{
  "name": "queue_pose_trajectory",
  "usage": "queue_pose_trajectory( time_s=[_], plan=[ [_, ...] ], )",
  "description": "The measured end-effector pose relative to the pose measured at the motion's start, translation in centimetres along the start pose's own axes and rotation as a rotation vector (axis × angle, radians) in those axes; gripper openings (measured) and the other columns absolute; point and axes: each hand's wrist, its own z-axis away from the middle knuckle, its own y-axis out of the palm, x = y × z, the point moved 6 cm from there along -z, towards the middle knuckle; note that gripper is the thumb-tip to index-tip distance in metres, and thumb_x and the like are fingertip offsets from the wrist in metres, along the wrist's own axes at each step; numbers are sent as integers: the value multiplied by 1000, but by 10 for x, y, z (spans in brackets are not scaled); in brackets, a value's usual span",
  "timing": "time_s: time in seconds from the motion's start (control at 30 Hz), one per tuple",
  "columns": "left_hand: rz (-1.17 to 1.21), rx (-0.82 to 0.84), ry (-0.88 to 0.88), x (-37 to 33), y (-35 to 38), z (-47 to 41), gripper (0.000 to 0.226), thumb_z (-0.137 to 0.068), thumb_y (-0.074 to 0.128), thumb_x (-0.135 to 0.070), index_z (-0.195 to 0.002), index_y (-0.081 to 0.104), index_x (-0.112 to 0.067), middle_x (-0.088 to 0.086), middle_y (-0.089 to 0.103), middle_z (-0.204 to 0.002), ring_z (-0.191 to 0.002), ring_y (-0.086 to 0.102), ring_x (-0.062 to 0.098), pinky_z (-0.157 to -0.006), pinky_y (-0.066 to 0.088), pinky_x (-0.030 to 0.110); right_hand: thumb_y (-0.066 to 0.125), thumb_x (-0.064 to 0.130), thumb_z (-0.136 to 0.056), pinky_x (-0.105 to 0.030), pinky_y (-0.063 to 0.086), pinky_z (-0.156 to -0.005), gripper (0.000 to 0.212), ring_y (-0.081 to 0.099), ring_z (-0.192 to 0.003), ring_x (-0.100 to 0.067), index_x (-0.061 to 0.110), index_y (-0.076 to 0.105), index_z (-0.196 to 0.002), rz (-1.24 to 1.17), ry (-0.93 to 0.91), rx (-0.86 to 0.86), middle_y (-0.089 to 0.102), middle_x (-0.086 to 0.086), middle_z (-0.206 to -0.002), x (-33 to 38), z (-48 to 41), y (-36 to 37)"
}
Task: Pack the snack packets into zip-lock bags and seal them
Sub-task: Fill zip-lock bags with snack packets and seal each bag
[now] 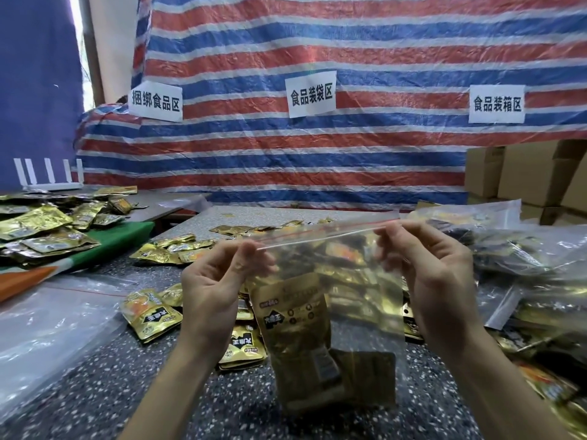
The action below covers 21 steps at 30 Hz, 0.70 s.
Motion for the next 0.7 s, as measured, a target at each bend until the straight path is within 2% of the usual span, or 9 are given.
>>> queue_pose_trajectory(
  time_s=[0.23,0.43,0.57,0.7],
  plan=[
    [-85,-24,30,6,-1,2,37,-79,69,-64,-83,76,-27,5,74,-80,-74,69,21,-74,58,30,66,28,-86,-21,46,-61,17,56,-67,-18,16,77,-83,-43,-37,-44,66,-6,-71,3,2,0],
    [-12,-52,26,9,-2,1,34,-73,77,-60,-79,76,-27,1,72,-78,-74,65,19,-72,56,27,64,20,-84,-20,44,-58,17,56,-67,-16,16,79,-76,-86,3,-103,67,-4,-70,0,4,-1],
    [11,-42,58,4,0,1,33,-72,77,-59,-78,76,-26,0,72,-78,-75,67,17,-72,56,24,60,21,-82,-20,44,-57,20,56,-64,-14,16,78,-73,-91,43,-68,66,-3,-67,0,5,2],
    [26,-37,55,2,-1,2,28,-76,75,-53,-77,75,-25,1,71,-78,-74,65,19,-73,56,29,57,18,-83,-21,42,-55,22,54,-62,-15,13,77,-74,-99,16,-70,65,-3,-66,1,5,3]
  ],
)
